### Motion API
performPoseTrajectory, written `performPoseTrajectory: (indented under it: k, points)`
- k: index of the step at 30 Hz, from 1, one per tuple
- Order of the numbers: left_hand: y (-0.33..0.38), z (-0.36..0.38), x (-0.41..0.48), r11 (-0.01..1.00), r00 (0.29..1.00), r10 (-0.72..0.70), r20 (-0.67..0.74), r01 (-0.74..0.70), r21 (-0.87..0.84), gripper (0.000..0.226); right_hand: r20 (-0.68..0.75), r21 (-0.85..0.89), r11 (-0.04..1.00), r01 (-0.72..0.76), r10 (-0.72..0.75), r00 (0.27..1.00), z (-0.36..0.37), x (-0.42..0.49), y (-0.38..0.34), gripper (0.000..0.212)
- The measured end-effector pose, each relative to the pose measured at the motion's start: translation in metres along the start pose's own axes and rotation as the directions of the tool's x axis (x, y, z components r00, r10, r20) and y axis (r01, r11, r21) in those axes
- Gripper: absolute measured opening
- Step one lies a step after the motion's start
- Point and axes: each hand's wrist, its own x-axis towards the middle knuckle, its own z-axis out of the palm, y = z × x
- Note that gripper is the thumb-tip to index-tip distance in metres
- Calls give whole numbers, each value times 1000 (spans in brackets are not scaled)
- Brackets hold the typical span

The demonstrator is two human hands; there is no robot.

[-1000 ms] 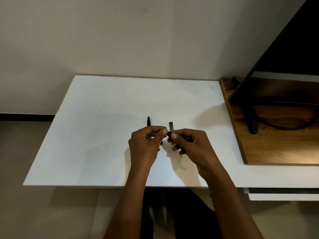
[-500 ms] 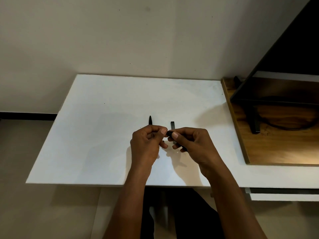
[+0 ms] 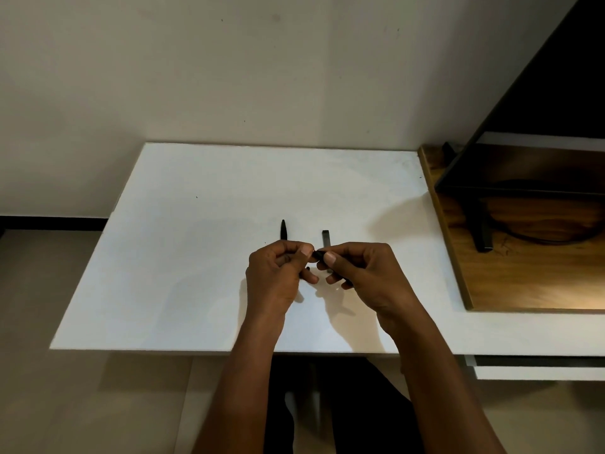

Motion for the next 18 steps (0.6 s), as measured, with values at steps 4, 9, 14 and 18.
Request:
performPoseTrajectory:
  k: [4, 9, 14, 18]
  points:
    - [0, -9, 4, 1000, 999, 22, -43, -21, 12, 12, -27, 10, 1000, -26, 27, 999, -6, 0, 4, 13]
    - [-8, -11, 4, 788, 942, 306, -135, -172, 592, 8, -107, 99, 994, -47, 57, 993, -7, 0, 5, 15]
    - [-16, -9, 8, 691, 946, 317, -70, -179, 701, 8, -156, 102, 992, -68, 83, 984, -6, 1, 7, 13]
    - [-17, -8, 8, 667, 958, 283, -46, -162, 728, 10, -167, 99, 992, -81, 97, 981, -6, 1, 7, 13]
